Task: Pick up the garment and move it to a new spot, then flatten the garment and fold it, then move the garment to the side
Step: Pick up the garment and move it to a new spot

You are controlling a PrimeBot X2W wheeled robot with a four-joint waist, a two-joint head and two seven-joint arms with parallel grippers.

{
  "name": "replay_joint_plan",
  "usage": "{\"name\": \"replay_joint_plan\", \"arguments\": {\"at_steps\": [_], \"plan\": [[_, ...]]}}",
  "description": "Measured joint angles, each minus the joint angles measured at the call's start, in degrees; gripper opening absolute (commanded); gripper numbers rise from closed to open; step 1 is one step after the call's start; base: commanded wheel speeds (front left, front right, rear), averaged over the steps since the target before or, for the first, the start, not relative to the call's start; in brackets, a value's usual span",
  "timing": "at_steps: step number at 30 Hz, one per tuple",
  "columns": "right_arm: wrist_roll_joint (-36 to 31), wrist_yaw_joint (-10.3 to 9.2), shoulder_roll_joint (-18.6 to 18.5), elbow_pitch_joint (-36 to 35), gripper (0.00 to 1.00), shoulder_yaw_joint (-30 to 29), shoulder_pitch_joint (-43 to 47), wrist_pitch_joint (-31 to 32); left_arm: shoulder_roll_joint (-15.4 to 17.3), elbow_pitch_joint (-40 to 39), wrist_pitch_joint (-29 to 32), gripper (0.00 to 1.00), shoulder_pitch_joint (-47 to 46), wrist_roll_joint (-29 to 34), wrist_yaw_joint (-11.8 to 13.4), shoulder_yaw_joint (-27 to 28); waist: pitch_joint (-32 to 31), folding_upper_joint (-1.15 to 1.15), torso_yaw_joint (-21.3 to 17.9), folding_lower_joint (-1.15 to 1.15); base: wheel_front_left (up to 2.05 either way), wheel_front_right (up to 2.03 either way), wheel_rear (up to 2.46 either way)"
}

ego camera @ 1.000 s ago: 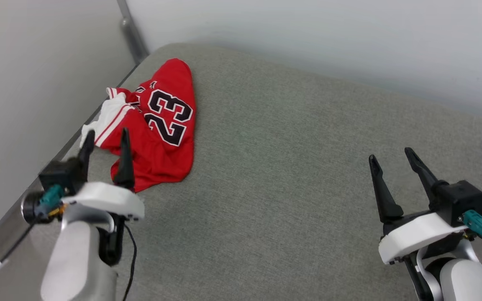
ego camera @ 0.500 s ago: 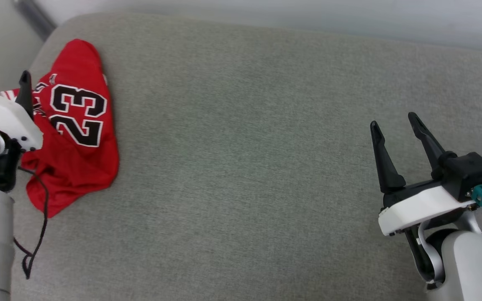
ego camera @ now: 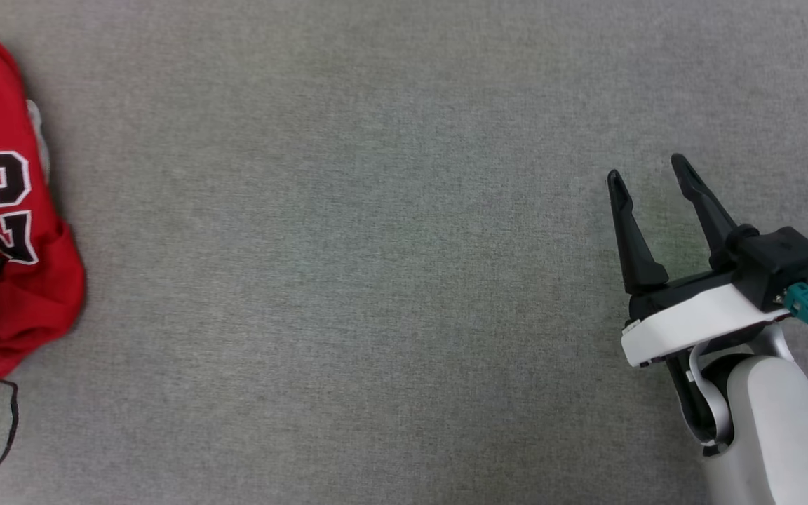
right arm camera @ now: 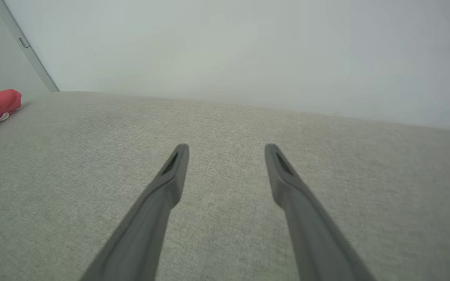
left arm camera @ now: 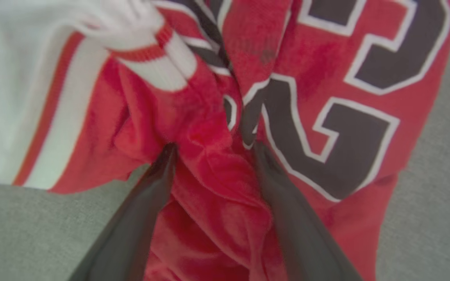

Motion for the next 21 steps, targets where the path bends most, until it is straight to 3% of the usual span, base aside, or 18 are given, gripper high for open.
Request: {"name": "replay_joint_plan", "arguments": {"at_steps": [3, 4, 5, 6, 14, 21], "plan": [[0.05, 0.00, -0.11, 0.48, 1.00, -0.02, -0.38, -0.16, 0.16, -0.57, 2.34, 1.00, 0.01, -1.03, 1.67, 0.59, 1.01, 0.00, -0.46, 0.00, 0.00, 0.00, 0.00], [0.07, 0.00, -0.21, 0.62, 1.00, -0.04, -0.59, -0.19, 0.00, -0.98, 2.44, 0.54, 0.07, -1.20, 2.22, 0.74, 1.21, 0.00, -0.54, 0.00, 0.00, 0.00, 0.00], [0.07, 0.00, -0.27, 0.65, 1.00, -0.04, -0.73, -0.21, -0.14, -1.47, 2.18, 0.31, 0.20, -1.14, 2.72, 0.78, 1.35, 0.00, -0.57, 0.00, 0.00, 0.00, 0.00], [0.08, 0.00, -0.31, 0.67, 1.00, -0.03, -0.93, -0.21, -0.40, -1.92, 1.98, 0.00, 0.30, -1.05, 3.05, 0.73, 1.47, 0.00, -0.57, 0.00, 0.00, 0.00, 0.00], [0.13, 0.00, -0.66, 1.30, 1.00, -0.88, -1.08, -0.09, -1.55, -5.76, -3.46, 0.00, 1.18, 1.69, 5.44, -0.70, -0.70, 0.00, 0.06, 0.00, 0.00, 0.00, 0.00], [0.13, 0.00, -0.42, 1.87, 1.00, -1.89, 0.93, -0.15, -0.62, -10.26, -16.28, 0.00, -0.32, 7.10, 7.78, -2.21, -5.60, 0.00, 1.30, -0.01, 0.00, 0.00, 0.00]]}}
